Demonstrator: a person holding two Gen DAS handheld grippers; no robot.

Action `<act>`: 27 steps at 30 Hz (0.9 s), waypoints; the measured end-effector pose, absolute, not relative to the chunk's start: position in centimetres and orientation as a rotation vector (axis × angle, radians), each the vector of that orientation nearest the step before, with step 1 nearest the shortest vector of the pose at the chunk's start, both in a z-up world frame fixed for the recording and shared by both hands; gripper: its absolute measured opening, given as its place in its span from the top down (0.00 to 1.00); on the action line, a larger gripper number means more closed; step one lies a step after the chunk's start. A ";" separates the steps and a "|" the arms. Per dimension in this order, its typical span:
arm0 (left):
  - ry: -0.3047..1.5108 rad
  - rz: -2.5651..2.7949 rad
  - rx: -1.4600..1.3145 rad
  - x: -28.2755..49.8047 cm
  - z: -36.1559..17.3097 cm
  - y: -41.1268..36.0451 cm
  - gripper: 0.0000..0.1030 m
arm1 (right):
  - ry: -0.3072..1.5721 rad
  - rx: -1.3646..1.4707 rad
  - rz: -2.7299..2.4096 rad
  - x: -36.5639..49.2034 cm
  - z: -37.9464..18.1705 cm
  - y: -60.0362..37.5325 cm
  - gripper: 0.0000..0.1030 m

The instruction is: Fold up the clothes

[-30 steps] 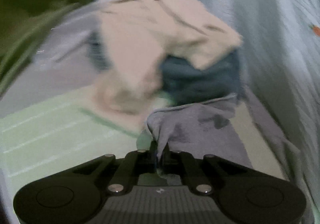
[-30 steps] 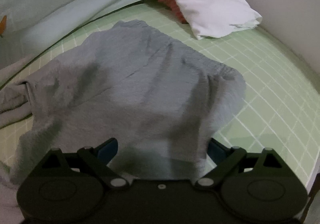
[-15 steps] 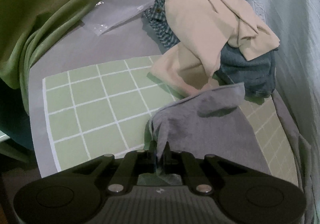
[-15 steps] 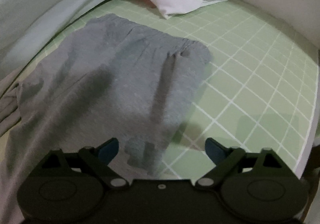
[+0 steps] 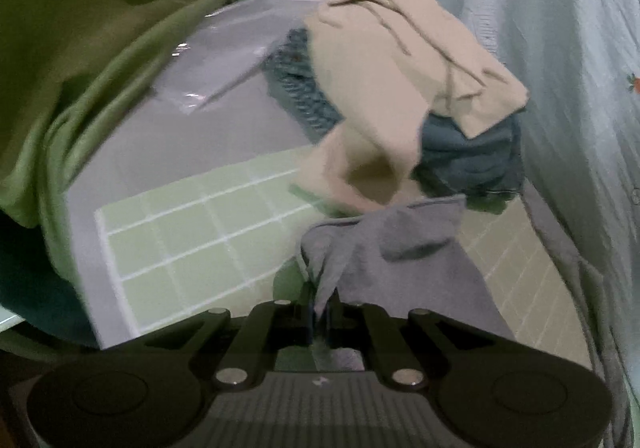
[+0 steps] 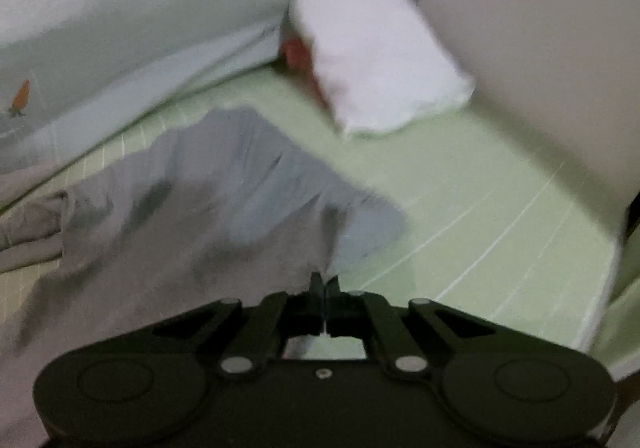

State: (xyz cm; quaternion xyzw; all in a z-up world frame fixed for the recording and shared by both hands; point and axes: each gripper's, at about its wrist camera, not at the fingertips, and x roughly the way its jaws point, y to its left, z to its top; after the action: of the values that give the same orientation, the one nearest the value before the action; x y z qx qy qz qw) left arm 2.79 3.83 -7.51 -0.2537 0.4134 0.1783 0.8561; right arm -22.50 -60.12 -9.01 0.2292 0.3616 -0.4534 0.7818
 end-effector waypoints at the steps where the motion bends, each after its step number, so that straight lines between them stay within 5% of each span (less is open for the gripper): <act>1: 0.886 0.396 -0.520 2.5 -7.9 3.9 0.92 | 0.785 0.489 -0.981 -23.0 -8.8 -60.1 0.99; 4: 0.946 0.478 -0.483 1.5 -9.0 3.8 0.79 | 0.806 0.477 -0.982 -24.5 -8.5 -60.1 0.99; 6: 0.945 0.492 -0.506 0.6 -8.9 3.6 0.56 | 0.866 0.512 -0.963 -25.2 -10.1 -60.3 0.97; 7: 0.928 0.491 -0.508 0.1 -8.6 3.2 0.51 | 0.875 0.530 -0.963 -25.6 -10.4 -60.3 0.83; 8: 0.912 0.485 -0.501 -0.2 -8.1 2.6 0.43 | 0.863 0.546 -0.966 -25.9 -10.6 -60.3 0.58; 11: 0.889 0.454 -0.438 -0.9 -7.2 -0.1 0.32 | 0.804 0.592 -0.987 -26.8 -10.6 -61.2 0.24; 22: 0.898 0.238 -0.287 -4.8 -6.1 -16.8 0.21 | 0.701 0.737 -0.924 -27.4 -11.4 -70.1 0.20; 25: 0.926 0.196 -0.235 -6.2 -6.6 -21.0 0.21 | 0.765 0.670 -0.849 -26.0 -12.1 -71.4 0.27; 27: 0.953 0.170 -0.184 -7.1 -6.9 -23.5 0.20 | 0.815 0.585 -0.792 -25.1 -12.5 -71.3 0.47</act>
State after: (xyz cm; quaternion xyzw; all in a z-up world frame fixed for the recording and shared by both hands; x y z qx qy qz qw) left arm -7.10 -23.46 -6.93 -0.0881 0.4575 0.0814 0.8811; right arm -25.12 -71.33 -12.50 0.2728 0.3802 -0.3694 0.8029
